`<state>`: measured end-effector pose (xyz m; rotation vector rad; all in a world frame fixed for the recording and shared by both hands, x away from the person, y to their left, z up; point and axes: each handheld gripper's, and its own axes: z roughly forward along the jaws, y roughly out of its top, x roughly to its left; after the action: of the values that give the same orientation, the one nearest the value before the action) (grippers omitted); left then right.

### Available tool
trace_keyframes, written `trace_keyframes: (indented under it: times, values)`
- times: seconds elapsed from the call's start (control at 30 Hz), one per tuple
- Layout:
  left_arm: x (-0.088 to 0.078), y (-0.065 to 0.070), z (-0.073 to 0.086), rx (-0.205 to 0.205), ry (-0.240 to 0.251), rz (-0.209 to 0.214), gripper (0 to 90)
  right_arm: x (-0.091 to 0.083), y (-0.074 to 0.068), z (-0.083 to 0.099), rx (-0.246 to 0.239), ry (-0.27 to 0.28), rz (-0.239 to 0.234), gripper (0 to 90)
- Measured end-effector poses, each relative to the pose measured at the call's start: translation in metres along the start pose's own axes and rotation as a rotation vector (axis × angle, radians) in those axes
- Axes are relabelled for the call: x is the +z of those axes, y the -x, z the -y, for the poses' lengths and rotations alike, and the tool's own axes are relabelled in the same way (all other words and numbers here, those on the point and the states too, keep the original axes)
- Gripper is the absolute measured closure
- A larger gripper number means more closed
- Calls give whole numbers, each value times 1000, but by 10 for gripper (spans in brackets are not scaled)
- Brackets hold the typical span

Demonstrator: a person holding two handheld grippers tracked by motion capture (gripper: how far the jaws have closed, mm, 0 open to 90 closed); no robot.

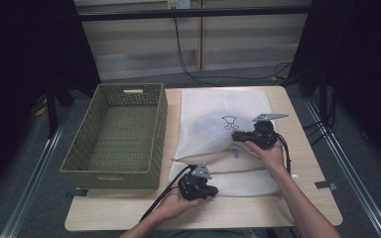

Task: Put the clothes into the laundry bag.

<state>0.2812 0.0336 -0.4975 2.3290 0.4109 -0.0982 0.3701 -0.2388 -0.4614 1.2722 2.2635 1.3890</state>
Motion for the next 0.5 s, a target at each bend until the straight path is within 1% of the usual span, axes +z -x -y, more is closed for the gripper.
trace_keyframes:
  times: [0.1, 0.17, 0.2, 0.27, 0.3, 0.33, 0.4, 0.5]
  values:
    - [0, 0, 0, 5, -3, 0, 860, 8, 1, 11, -4, -49, 8, 785]
    - [0, 0, 0, 6, -2, 1, 860, 12, 3, 18, -11, -66, 12, 767]
    - [0, 0, 0, 7, -2, 1, 860, 13, 3, 21, -7, -70, 14, 751]
    - [0, -1, 0, 8, -6, 2, 860, 16, 5, 25, -9, -80, 18, 745]
    - [1, -1, 1, 1, 20, 8, 860, 16, 5, 26, -10, -86, 21, 744]
    - [1, -1, 1, 0, 15, 7, 860, 17, 6, 27, -19, -92, 20, 742]
    - [1, -1, 0, 3, 10, 8, 860, 19, 6, 29, -21, -102, 21, 739]
    - [1, -1, 0, 4, 11, 8, 860, 21, 7, 32, -26, -100, 24, 732]
